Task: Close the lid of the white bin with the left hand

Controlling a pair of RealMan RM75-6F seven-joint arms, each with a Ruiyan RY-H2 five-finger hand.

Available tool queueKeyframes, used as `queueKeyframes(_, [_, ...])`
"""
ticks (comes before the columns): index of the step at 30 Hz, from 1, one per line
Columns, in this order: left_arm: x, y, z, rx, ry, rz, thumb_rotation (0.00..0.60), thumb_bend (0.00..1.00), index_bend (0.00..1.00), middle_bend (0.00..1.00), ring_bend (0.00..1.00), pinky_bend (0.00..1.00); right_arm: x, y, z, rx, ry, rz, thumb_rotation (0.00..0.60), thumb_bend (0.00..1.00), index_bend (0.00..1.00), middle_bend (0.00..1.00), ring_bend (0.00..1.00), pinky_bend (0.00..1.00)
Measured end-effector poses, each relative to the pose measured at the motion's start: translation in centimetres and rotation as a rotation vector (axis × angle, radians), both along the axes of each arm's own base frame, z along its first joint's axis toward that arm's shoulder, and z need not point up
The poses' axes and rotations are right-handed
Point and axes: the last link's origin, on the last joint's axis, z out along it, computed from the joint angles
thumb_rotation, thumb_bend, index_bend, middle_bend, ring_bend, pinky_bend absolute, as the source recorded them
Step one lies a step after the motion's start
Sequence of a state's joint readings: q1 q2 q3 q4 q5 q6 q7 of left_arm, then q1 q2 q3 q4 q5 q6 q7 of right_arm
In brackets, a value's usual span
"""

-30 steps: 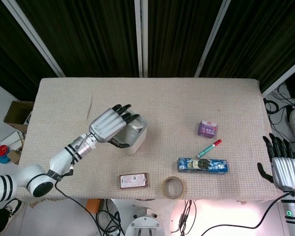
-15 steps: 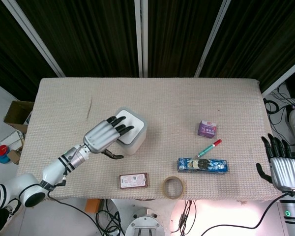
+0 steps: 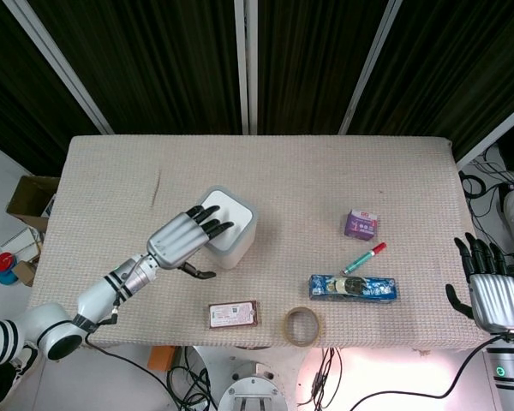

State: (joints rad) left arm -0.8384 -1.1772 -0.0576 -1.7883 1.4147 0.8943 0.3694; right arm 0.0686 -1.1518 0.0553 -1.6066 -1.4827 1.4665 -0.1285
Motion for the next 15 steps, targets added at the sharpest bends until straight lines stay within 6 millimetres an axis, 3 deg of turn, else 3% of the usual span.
queueKeyframes(9, [-0.1,-1.0,3.4,0.130,-0.109,0.003,0.254,0.10,0.12,0.18,0.09,0.25,-0.3,0.1,0.1,-0.006,-0.008,-0.004,0.600,0.31,0.00,0.00,0.00,0.00])
queueKeyframes(11, [-1.3,-1.9,4.5,0.183,-0.140,0.036,0.250,0.09,0.12,0.16,0.09,0.25,-0.5,0.1,0.1,-0.005,-0.010,-0.008,0.600,0.31,0.00,0.00,0.00,0.00])
queueKeyframes(15, [-5.7,-4.6,6.4,0.287,-0.182,0.154,0.170,0.09,0.12,0.11,0.09,0.25,-0.9,0.2,0.3,-0.008,-0.008,-0.016,0.600,0.31,0.00,0.00,0.00,0.00])
